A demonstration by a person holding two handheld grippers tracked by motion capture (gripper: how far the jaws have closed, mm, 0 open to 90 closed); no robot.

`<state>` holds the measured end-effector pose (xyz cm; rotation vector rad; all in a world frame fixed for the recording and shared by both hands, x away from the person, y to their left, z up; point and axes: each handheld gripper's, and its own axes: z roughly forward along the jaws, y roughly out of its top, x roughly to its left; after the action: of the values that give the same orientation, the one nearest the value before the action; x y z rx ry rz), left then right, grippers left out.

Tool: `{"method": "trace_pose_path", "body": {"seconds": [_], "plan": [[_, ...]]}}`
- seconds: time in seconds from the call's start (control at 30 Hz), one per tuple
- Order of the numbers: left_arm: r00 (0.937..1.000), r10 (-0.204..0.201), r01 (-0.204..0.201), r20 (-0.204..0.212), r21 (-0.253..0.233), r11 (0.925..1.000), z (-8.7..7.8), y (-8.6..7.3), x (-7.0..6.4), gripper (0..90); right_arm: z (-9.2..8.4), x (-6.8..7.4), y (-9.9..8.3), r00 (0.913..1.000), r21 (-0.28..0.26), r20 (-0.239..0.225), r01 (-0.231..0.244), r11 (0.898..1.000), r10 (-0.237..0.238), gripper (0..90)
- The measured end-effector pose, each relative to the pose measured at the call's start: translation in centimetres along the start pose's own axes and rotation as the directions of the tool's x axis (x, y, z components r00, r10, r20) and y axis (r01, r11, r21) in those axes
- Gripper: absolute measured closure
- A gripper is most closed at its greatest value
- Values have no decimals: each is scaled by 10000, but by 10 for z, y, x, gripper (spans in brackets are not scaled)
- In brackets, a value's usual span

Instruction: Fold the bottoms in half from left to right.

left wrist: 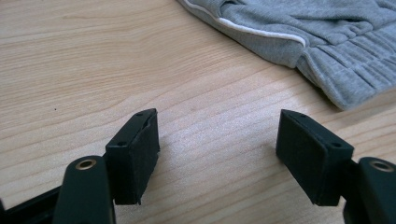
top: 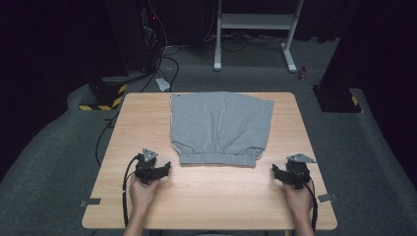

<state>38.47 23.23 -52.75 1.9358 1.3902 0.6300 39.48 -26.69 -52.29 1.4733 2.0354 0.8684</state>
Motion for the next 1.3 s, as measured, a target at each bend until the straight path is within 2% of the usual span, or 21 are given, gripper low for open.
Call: {"method": "trace_pose_path", "body": {"seconds": [1.3], "plan": [[10000,-85,85,-21,-59,9999,0,0,0,320,-1,1,-1,10000,11,59,13,10000,-13,330]]}}
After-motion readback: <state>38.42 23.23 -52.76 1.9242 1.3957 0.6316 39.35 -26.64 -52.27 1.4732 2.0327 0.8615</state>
